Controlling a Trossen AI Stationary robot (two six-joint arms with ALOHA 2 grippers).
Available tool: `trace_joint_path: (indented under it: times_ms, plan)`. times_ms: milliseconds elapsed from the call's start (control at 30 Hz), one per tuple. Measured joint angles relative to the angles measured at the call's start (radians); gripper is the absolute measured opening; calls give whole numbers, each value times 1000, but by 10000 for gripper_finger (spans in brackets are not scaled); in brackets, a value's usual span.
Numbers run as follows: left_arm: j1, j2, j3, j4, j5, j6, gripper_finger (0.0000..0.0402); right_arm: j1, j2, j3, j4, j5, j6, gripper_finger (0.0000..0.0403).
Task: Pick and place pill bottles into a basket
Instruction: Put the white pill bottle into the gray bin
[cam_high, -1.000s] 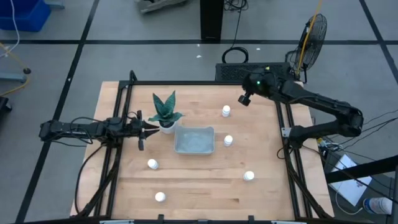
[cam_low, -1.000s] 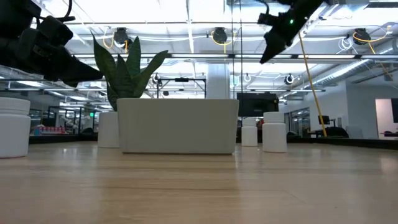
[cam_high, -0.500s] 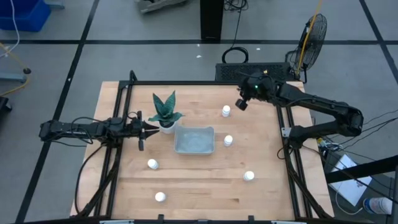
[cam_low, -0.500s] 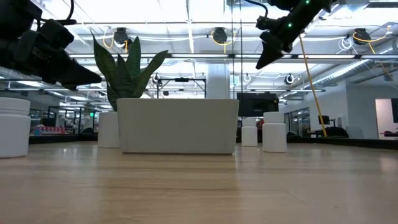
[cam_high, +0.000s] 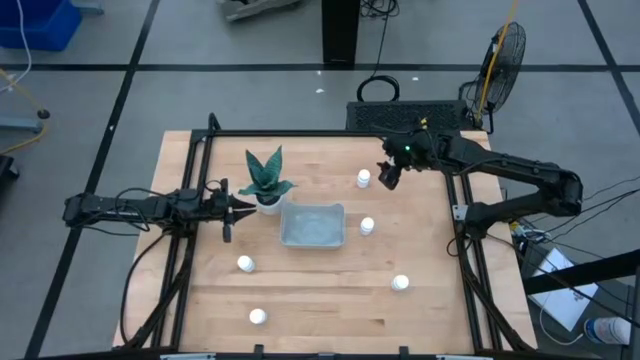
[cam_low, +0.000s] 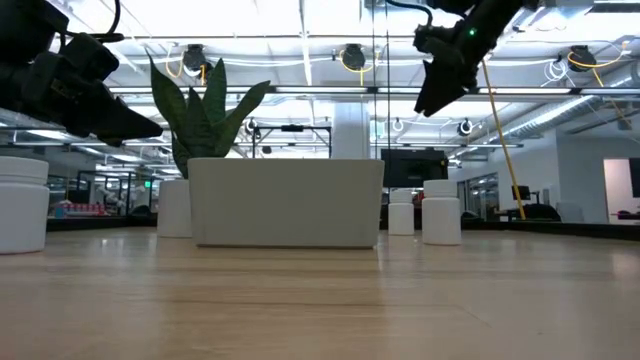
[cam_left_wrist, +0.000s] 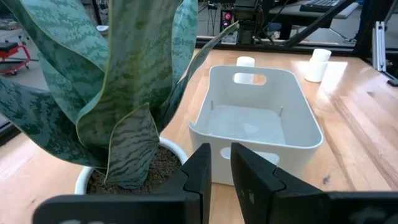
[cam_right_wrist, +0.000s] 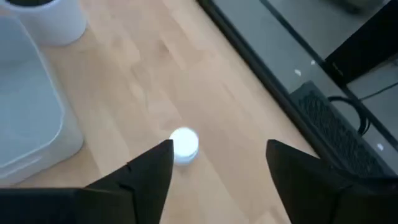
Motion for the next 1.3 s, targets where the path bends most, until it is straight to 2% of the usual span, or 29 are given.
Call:
trace_joint_path:
  times_ms: [167, 533, 700, 1167, 1300]
  plan:
    - [0, 0, 0, 0, 0, -2, 65, 28, 75, 87, -112, -1, 12, 267]
    - [0, 0, 0, 1, 1, -30, 65, 27, 369, 377, -453, 0, -8, 267]
    - [0, 0, 0, 1, 2, -31, 65, 27, 432, 428, -465, -2, -27, 267]
    - [0, 0, 1, -18, 6, -39, 65, 27, 542, 430, -381, -29, -66, 267]
    - [0, 0, 1, -20, 28, -38, 65, 25, 560, 430, -360, -95, -83, 267]
